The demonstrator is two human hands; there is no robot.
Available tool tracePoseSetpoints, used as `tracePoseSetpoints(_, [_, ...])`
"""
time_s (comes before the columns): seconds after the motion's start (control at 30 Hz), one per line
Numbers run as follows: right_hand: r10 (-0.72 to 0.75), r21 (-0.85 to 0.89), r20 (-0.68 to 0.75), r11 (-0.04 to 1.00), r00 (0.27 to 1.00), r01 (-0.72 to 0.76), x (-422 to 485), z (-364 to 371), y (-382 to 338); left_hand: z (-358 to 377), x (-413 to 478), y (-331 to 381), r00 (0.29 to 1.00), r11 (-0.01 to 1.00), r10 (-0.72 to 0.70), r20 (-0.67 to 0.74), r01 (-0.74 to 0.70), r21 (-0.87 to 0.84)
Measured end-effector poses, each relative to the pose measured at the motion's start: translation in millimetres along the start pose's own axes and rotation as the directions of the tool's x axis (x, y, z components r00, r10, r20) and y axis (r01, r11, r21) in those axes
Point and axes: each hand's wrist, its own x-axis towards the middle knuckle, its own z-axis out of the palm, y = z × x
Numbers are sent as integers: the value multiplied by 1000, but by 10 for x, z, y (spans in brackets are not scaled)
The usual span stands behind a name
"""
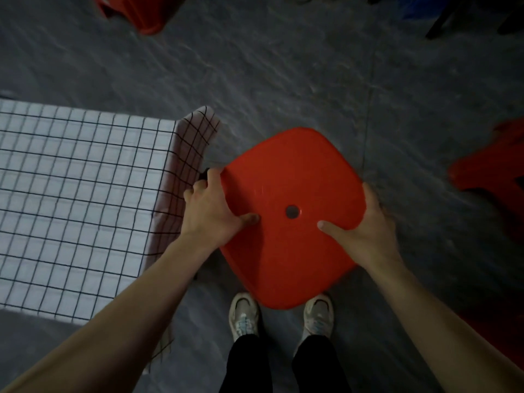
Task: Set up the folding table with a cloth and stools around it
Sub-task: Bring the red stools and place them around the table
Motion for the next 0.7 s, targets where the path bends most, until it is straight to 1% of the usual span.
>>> tracePoseSetpoints(0.17, [2,9,32,1000,999,-3,110,205,-61,124,138,-232,999,999,-39,10,39,-25])
tracePoseSetpoints(0.3, [-29,-27,37,999,999,30,173,321,-111,245,125,-395,996,995,-83,20,84,-61])
tracePoseSetpoints(0.47, [-16,-66,79,998,997,21,244,416,-187,324,157,-577,987,981,-150,59,156,-111])
tracePoseSetpoints(0.6, [4,-135,109,991,994,11,241,385,-253,324,183,-622,988,983,-134,81,143,-117])
tracePoseSetpoints(0.7, [-8,-178,97,984,995,26,170,354,-345,275,180,-622,997,996,-63,34,66,-66])
